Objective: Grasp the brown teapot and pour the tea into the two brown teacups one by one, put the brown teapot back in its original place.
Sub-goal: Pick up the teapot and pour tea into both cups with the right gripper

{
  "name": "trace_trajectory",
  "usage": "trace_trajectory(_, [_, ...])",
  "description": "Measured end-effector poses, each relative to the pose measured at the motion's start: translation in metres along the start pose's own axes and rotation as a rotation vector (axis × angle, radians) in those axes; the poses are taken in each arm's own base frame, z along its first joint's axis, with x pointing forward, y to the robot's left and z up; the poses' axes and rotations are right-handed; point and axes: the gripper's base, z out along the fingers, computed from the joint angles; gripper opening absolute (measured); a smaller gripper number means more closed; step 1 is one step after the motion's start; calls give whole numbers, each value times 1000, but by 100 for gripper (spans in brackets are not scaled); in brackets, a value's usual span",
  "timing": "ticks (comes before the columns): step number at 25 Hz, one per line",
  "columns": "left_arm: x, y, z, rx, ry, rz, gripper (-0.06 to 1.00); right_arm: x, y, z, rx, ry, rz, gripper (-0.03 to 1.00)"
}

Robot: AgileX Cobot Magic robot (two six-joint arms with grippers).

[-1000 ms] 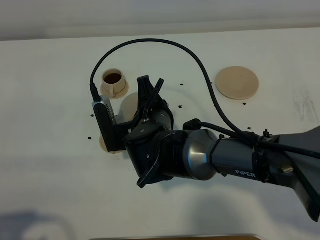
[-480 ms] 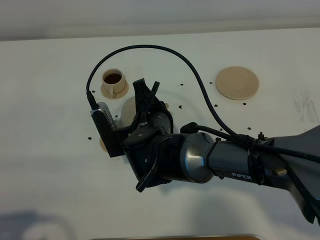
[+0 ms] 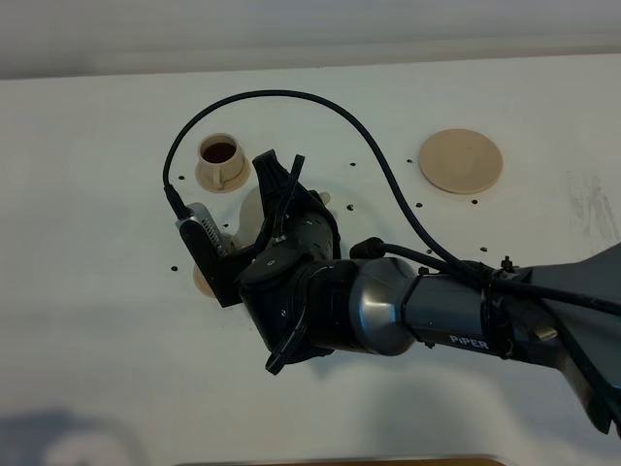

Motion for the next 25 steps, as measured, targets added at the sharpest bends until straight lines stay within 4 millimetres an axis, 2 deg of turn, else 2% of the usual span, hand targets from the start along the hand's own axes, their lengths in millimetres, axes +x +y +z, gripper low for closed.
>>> trace_trajectory(25, [0, 0, 0, 0, 0, 0, 44, -4, -1, -6, 35, 5, -41, 9])
